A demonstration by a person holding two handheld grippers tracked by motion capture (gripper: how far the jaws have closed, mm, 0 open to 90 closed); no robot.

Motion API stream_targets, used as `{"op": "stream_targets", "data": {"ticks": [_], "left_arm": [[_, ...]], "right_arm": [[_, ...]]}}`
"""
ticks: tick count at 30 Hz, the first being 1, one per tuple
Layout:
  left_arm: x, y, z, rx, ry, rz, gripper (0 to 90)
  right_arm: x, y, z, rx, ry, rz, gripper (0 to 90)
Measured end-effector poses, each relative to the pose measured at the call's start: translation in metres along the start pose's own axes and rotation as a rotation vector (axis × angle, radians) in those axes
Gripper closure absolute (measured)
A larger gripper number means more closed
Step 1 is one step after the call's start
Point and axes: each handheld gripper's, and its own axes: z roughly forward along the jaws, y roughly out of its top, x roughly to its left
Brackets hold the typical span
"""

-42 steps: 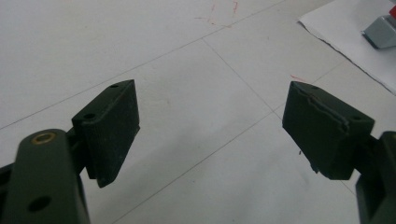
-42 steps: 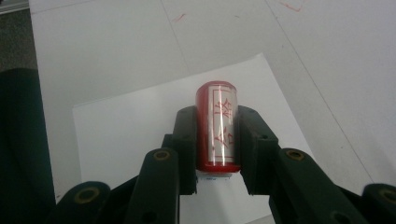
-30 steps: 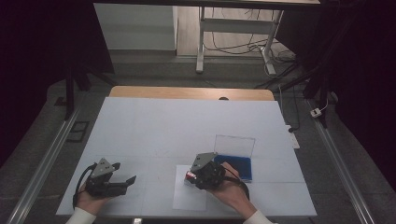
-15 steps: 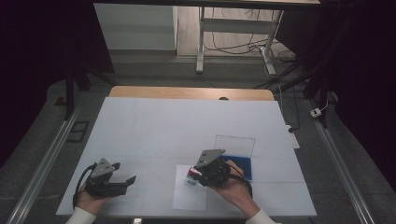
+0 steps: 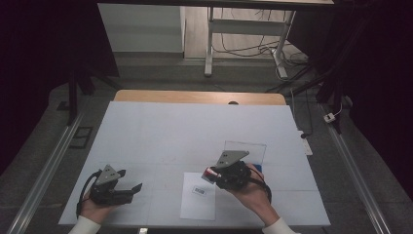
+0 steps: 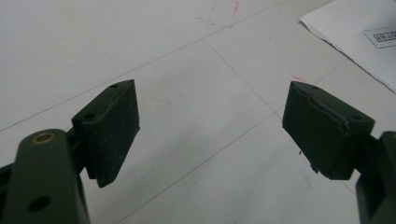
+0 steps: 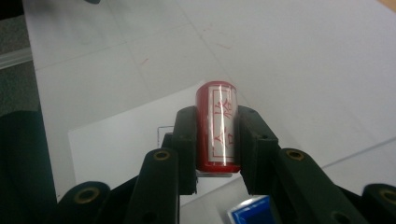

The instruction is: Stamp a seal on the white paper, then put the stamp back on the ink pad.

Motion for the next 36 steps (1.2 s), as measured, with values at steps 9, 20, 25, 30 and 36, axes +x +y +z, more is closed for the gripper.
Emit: {"op": "stream_targets", "data": {"ticks": [9, 20, 25, 30, 36], "left_arm": [[-0.001, 0.001, 0.000, -0.004, 0.003, 0.003, 18.9], [0.000, 0.000, -0.001, -0.003, 0.005, 0.002, 18.9], [0.000, 0.000, -0.001, -0.005, 0.004, -0.002, 18.9], [0.000, 0.001, 0.000, -0.004, 0.002, 0.000, 18.9], [0.000, 0.001, 0.000, -0.002, 0.001, -0.001, 18.9]], "right_arm": [[-0.020, -0.003, -0.033, -0.065, -0.053, 0.045, 70.4], [-0.046, -0.020, -0.050, -0.044, -0.103, 0.088, 70.4], [-0.055, -0.028, -0.054, -0.030, -0.118, 0.114, 70.4], [-0.062, -0.034, -0.056, 0.006, -0.140, 0.131, 70.4], [-0.069, -0.043, -0.051, 0.063, -0.145, 0.143, 70.4]]}}
